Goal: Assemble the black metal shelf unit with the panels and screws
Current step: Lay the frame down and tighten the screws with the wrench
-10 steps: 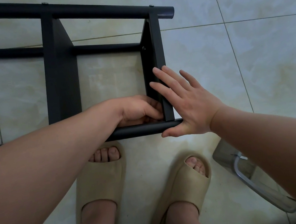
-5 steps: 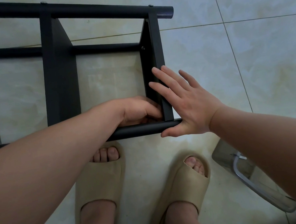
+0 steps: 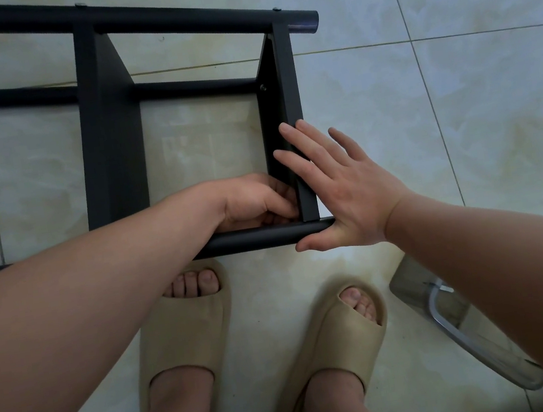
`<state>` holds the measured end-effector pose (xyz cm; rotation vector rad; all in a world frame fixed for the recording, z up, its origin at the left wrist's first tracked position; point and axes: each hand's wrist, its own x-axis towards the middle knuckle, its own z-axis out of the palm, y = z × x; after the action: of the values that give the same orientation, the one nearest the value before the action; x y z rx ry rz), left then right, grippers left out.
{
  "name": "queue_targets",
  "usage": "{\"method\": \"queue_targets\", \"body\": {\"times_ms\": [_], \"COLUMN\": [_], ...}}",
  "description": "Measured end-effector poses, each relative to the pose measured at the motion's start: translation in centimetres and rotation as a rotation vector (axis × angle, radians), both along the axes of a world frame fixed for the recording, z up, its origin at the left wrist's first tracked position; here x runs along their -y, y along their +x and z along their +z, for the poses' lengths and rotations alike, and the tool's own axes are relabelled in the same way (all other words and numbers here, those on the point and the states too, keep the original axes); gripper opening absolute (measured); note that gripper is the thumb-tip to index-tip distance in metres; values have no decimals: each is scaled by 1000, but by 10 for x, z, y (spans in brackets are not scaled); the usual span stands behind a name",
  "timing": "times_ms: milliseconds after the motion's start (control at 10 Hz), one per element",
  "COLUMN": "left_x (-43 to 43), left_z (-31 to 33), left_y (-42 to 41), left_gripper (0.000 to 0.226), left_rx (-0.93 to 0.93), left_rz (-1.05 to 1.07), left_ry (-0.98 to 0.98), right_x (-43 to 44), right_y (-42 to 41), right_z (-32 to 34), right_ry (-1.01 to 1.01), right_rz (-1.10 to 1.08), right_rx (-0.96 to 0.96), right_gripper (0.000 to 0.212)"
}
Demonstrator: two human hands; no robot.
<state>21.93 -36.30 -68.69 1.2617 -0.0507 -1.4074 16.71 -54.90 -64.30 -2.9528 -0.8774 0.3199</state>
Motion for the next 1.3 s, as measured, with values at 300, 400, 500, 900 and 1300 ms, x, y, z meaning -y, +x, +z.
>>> {"method": "queue_targets", "body": {"times_ms": [300, 400, 500, 900, 1300], "left_x": [-1, -2, 0, 0, 0], "left_z": [-1, -2, -4, -1, -2], "left_y": [0, 1, -2, -1, -1], "left_gripper": [18, 21, 13, 16, 20], "left_rx": [-44, -78, -19, 35, -26], "left_rz": [5, -10, -45, -15, 3], "left_ry": [-27, -19, 43, 45, -7], "right_x": [0, 0, 0, 0, 1], "right_y": [0, 0, 0, 0, 0], "right_z": [0, 0, -1, 0, -1], "right_ry": [0, 2, 5, 12, 13], "right_rz": [0, 2, 3, 0, 3], "right_rx": [-1, 7, 9, 2, 8], "right_gripper": [116, 116, 116, 116, 115]}}
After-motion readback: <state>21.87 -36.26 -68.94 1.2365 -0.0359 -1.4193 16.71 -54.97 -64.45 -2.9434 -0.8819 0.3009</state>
